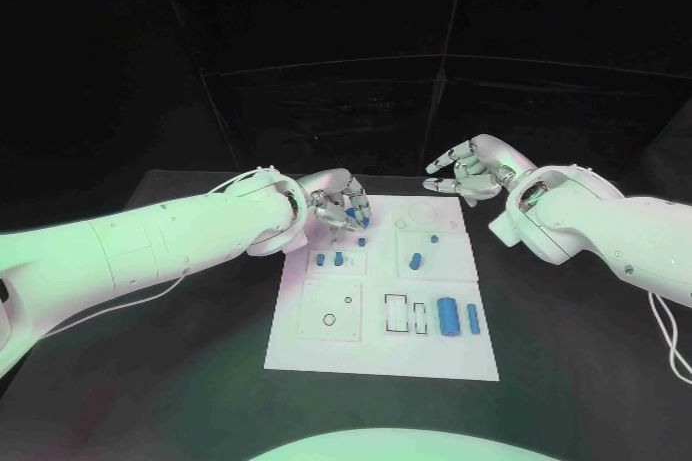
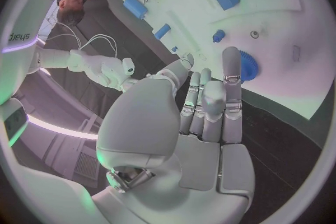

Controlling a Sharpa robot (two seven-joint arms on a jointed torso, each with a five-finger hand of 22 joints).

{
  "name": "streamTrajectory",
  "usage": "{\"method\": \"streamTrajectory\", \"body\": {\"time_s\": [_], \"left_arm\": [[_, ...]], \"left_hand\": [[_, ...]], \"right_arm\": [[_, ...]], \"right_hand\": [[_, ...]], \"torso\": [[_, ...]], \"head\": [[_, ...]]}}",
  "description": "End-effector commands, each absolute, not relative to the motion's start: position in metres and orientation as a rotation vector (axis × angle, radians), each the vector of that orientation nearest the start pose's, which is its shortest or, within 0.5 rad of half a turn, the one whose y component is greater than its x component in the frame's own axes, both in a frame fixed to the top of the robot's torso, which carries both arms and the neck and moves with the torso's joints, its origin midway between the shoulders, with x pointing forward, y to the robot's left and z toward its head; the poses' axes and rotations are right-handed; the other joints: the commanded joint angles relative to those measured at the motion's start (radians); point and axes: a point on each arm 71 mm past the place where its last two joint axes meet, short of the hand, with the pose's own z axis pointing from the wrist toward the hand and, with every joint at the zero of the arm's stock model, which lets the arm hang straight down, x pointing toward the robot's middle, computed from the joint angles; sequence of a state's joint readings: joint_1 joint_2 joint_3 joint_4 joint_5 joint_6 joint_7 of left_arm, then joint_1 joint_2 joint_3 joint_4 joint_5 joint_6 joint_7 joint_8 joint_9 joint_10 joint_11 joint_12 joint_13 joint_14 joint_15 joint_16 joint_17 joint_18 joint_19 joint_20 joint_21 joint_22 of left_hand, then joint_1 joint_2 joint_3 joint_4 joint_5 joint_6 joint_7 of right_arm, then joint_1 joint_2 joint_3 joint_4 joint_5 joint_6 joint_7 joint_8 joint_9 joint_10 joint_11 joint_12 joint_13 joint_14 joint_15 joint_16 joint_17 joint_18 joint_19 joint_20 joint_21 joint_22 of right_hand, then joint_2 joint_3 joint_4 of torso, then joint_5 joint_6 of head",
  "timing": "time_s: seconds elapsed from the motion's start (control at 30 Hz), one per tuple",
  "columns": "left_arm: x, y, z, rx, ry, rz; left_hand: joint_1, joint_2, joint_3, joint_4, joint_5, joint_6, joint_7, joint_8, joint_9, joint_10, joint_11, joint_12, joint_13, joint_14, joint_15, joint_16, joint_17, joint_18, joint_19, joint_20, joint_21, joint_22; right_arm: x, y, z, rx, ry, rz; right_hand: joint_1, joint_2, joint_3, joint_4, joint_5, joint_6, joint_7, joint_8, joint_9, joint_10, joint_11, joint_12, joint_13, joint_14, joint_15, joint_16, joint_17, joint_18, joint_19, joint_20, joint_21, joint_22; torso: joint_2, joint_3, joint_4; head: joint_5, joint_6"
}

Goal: Assemble the parts on the task board

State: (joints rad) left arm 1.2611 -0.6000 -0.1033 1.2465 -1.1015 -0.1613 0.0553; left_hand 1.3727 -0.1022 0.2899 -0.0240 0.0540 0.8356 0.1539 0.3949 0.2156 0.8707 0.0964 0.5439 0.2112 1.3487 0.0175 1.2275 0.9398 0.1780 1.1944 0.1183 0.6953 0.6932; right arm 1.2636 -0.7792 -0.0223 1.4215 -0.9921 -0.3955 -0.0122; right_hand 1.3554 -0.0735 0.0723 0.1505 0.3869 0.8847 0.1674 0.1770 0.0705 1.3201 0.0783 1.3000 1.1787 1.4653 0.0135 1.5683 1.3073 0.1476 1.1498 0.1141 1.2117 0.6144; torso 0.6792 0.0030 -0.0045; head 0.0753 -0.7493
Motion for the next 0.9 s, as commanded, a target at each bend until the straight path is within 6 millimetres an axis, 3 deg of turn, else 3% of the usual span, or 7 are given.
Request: {"method": "streamTrajectory", "body": {"time_s": [0.03, 0.17, 0.2, 0.3, 0.37, 0.43, 0.9], "left_arm": [[0.531, 0.141, -0.199, 0.211, 1.826, -0.759], [0.532, 0.136, -0.202, 0.254, 1.845, -0.707], [0.533, 0.134, -0.203, 0.269, 1.852, -0.685], [0.534, 0.132, -0.204, 0.283, 1.855, -0.663], [0.535, 0.129, -0.205, 0.296, 1.856, -0.647], [0.535, 0.127, -0.206, 0.310, 1.859, -0.633], [0.537, 0.118, -0.216, 0.349, 1.938, -0.582]], "left_hand": [[-0.023, -0.012, -0.013, 0.010, -0.006, 0.012, 0.001, -0.012, -0.015, 0.008, -0.001, -0.009, -0.015, 0.046, -0.005, 0.059, 0.079, 0.005, 0.030, -0.004, 0.020, 0.011], [-0.027, -0.017, -0.030, 0.012, -0.006, 0.025, -0.001, -0.032, -0.033, 0.008, -0.002, -0.027, -0.035, 0.068, -0.007, 0.083, 0.103, -0.002, 0.067, -0.008, 0.065, 0.049], [-0.025, -0.015, -0.034, 0.012, -0.006, 0.032, -0.002, -0.039, -0.041, 0.010, -0.003, -0.035, -0.043, 0.072, -0.008, 0.087, 0.106, -0.004, 0.076, -0.009, 0.076, 0.059], [-0.020, -0.011, -0.035, 0.010, -0.006, 0.041, -0.003, -0.048, -0.049, 0.014, -0.003, -0.045, -0.054, 0.078, -0.009, 0.094, 0.114, -0.007, 0.088, -0.011, 0.095, 0.078], [-0.014, -0.005, -0.032, 0.008, -0.006, 0.046, -0.003, -0.054, -0.054, 0.018, -0.004, -0.052, -0.061, 0.083, -0.010, 0.099, 0.121, -0.010, 0.097, -0.011, 0.108, 0.091], [-0.009, -0.001, -0.029, 0.007, -0.006, 0.052, -0.002, -0.062, -0.061, 0.023, -0.003, -0.061, -0.070, 0.087, -0.010, 0.101, 0.120, -0.010, 0.101, -0.012, 0.111, 0.093], [0.001, 0.013, -0.014, 0.002, -0.005, 0.084, -0.003, -0.088, -0.087, 0.050, -0.003, -0.093, -0.106, 0.097, -0.011, 0.105, 0.116, -0.017, 0.126, -0.014, 0.145, 0.127]], "right_arm": [[0.520, -0.202, -0.149, 0.267, 1.594, 0.886], [0.520, -0.201, -0.149, 0.266, 1.594, 0.887], [0.520, -0.201, -0.149, 0.266, 1.594, 0.888], [0.520, -0.200, -0.149, 0.265, 1.594, 0.888], [0.520, -0.200, -0.149, 0.265, 1.594, 0.889], [0.520, -0.200, -0.149, 0.265, 1.594, 0.889], [0.521, -0.199, -0.149, 0.262, 1.593, 0.892]], "right_hand": [[0.004, 0.003, 0.000, 0.004, 0.005, -0.002, 0.000, 0.007, -0.001, 0.000, 0.000, -0.005, -0.001, 0.105, 0.000, 0.002, 0.263, 0.009, 0.001, 0.002, -0.006, -0.002], [0.004, 0.003, -0.001, 0.007, 0.006, -0.002, -0.008, 0.008, -0.001, 0.001, -0.009, -0.006, -0.001, 0.067, -0.017, -0.101, 0.142, 0.011, 0.002, -0.014, -0.007, -0.003], [0.005, 0.004, -0.001, 0.006, 0.006, -0.002, -0.006, 0.009, -0.001, 0.001, -0.004, -0.006, -0.001, 0.105, -0.012, 0.002, 0.263, 0.008, 0.002, -0.012, -0.008, -0.004], [0.006, 0.005, -0.003, 0.006, 0.006, -0.003, 0.000, 0.011, -0.001, 0.001, 0.002, -0.006, 0.000, 0.105, -0.002, 0.002, 0.263, 0.011, 0.003, 0.000, -0.007, -0.004], [0.006, 0.005, -0.003, 0.007, 0.006, -0.003, -0.010, 0.010, -0.001, 0.001, -0.006, -0.006, 0.000, 0.073, -0.018, -0.076, 0.171, 0.008, 0.004, -0.011, -0.007, -0.004], [0.007, 0.005, -0.004, 0.007, 0.006, -0.004, -0.005, 0.011, -0.001, 0.001, -0.002, -0.007, -0.001, 0.105, -0.008, 0.002, 0.263, 0.008, 0.003, -0.007, -0.008, -0.005], [0.008, 0.007, -0.004, 0.006, 0.007, -0.004, 0.000, 0.013, -0.001, 0.001, 0.004, -0.006, 0.000, 0.105, 0.001, 0.002, 0.263, 0.009, 0.002, 0.005, -0.008, -0.005]], "torso": [[-0.001, -0.0002, 0.0011], [-0.001, 0.0003, 0.0015], [-0.001, 0.0002, 0.0015], [-0.001, -0.0010, 0.0005], [-0.001, -0.0013, -0.0001], [-0.001, -0.0007, 0.0000], [0.000, -0.0003, 0.0011]], "head": [[0.000, -0.001], [-0.001, 0.000], [-0.001, 0.000], [-0.002, 0.001], [-0.001, 0.001], [-0.002, 0.002], [-0.008, -0.004]]}}
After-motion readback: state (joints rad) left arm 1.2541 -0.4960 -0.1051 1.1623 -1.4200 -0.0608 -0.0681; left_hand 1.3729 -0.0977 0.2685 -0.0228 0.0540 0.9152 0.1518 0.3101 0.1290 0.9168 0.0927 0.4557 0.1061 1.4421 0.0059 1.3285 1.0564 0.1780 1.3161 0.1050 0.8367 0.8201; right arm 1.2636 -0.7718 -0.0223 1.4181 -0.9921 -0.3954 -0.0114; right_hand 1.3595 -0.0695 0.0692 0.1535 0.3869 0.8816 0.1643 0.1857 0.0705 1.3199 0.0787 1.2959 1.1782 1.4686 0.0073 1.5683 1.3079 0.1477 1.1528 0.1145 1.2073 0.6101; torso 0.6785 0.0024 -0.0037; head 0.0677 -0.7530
